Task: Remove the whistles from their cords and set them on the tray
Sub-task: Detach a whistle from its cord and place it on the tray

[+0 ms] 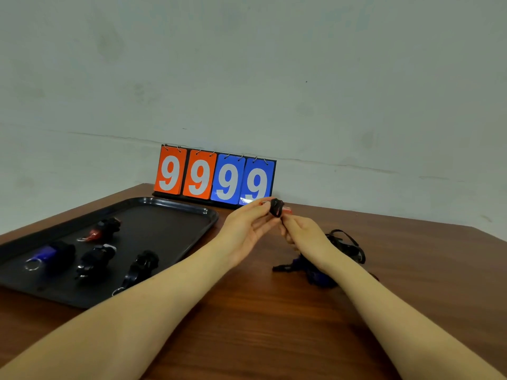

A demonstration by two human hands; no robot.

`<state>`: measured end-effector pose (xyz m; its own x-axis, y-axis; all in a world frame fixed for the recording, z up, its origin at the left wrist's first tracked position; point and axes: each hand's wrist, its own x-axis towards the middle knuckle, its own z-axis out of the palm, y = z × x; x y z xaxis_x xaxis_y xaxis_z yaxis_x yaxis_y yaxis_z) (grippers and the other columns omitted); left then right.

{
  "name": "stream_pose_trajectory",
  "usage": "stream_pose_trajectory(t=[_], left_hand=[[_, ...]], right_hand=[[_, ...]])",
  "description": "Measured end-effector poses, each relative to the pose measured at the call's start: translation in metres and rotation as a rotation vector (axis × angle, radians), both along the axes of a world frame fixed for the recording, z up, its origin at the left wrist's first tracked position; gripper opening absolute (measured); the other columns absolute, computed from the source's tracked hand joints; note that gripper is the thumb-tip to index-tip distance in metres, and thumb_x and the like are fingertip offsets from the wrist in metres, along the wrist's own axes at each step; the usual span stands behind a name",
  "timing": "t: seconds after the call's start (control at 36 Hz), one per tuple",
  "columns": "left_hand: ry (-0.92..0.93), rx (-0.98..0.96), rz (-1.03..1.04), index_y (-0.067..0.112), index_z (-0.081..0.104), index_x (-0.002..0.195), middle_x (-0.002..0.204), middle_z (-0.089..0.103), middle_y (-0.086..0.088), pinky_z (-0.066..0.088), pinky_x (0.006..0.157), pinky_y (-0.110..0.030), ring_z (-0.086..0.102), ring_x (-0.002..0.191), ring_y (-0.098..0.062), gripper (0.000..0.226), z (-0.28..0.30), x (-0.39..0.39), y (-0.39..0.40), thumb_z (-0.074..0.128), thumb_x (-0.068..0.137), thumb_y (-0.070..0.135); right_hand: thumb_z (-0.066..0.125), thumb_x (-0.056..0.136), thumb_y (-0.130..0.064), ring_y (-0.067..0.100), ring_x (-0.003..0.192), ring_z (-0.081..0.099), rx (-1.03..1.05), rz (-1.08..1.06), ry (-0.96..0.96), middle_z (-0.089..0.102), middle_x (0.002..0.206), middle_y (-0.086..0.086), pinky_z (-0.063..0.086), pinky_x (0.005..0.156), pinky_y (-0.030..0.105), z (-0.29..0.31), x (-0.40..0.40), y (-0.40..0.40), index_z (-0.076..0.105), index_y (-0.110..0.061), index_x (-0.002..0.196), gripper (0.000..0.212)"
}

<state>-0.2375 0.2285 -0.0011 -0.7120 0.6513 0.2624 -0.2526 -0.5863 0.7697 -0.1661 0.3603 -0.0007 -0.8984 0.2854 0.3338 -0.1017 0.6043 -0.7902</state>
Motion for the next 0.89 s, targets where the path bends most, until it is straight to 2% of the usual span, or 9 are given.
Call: stream_pose_trajectory(t=[0.14,0.22,0.28,0.39,0.5,0.58,0.75,0.81,0.89], left_hand=[[0.015,-0.045,0.175,0.005,0.061,0.121,0.116,0.067,-0.016,0.058,0.080,-0.028,0.068,0.104,-0.022,0.029,-0.003,-0.004,0.000,0.056,0.092,0.002],[0.157,-0.156,0.294,0.011,0.063,0.116,0.116,0.066,-0.012,0.058,0.079,-0.026,0.068,0.103,-0.019,0.025,-0.006,-0.006,-0.001,0.058,0.092,0.005],[0.289,-0.268,0.387,0.015,0.064,0.115,0.117,0.065,-0.009,0.057,0.083,-0.026,0.065,0.107,-0.019,0.024,-0.007,-0.007,-0.002,0.058,0.093,0.008],[0.530,-0.442,0.549,0.022,0.064,0.111,0.115,0.063,-0.003,0.052,0.089,-0.025,0.058,0.112,-0.016,0.021,-0.006,-0.011,-0.002,0.059,0.093,0.012],[0.606,-0.518,0.583,0.020,0.064,0.113,0.112,0.062,-0.001,0.051,0.085,-0.021,0.058,0.111,-0.014,0.022,-0.006,-0.014,-0.003,0.059,0.094,0.013],[0.678,-0.576,0.579,0.017,0.064,0.116,0.110,0.062,0.000,0.049,0.080,-0.016,0.058,0.108,-0.013,0.023,-0.006,-0.015,-0.003,0.059,0.094,0.014],[0.719,-0.629,0.462,0.020,0.065,0.113,0.108,0.063,0.002,0.051,0.071,-0.011,0.060,0.100,-0.009,0.021,-0.002,-0.011,-0.005,0.058,0.094,0.013],[0.698,-0.626,0.375,0.020,0.065,0.113,0.108,0.064,0.002,0.053,0.074,-0.014,0.062,0.097,-0.008,0.021,0.000,-0.009,-0.006,0.058,0.094,0.013],[0.662,-0.599,0.261,0.020,0.066,0.113,0.112,0.066,-0.001,0.055,0.083,-0.023,0.063,0.103,-0.014,0.021,0.001,-0.006,-0.008,0.058,0.094,0.014]], right_hand=[[0.034,0.103,-0.028,0.006,0.064,0.047,0.402,-0.005,-0.037,0.052,0.070,-0.006,0.036,0.062,0.023,-0.003,0.001,-0.008,0.054,-0.015,0.080,0.033],[0.036,0.103,-0.025,0.001,0.064,0.045,0.508,0.025,-0.057,0.049,0.070,-0.011,0.033,0.058,0.017,-0.003,0.002,-0.015,0.056,-0.015,0.088,0.028],[0.036,0.103,-0.025,0.001,0.066,0.045,0.549,0.028,-0.050,0.049,0.071,-0.012,0.035,0.063,0.022,-0.004,0.001,-0.017,0.056,-0.017,0.088,0.026],[0.037,0.102,-0.025,0.002,0.066,0.047,0.509,-0.025,0.008,0.051,0.071,-0.011,0.036,0.061,0.022,-0.004,0.000,-0.012,0.057,-0.018,0.085,0.028],[0.040,0.101,-0.025,0.009,0.074,0.056,0.423,-0.080,0.073,0.063,0.079,-0.004,0.042,0.069,0.029,-0.004,0.000,-0.006,0.063,-0.019,0.085,0.030],[0.042,0.101,-0.026,0.004,0.071,0.054,0.412,-0.113,0.123,0.064,0.079,-0.007,0.040,0.065,0.023,-0.004,0.002,-0.004,0.066,-0.020,0.083,0.029],[0.046,0.100,-0.030,-0.001,0.071,0.055,0.349,-0.147,0.179,0.061,0.072,-0.014,0.038,0.063,0.016,-0.004,0.004,0.002,0.066,-0.023,0.080,0.028],[0.047,0.099,-0.030,0.000,0.072,0.056,0.337,-0.156,0.187,0.062,0.071,-0.012,0.040,0.064,0.017,-0.004,0.005,0.005,0.066,-0.021,0.079,0.029],[0.045,0.100,-0.031,0.006,0.068,0.055,0.299,-0.146,0.174,0.061,0.070,-0.006,0.041,0.066,0.023,-0.002,0.007,0.005,0.062,-0.019,0.076,0.032]])
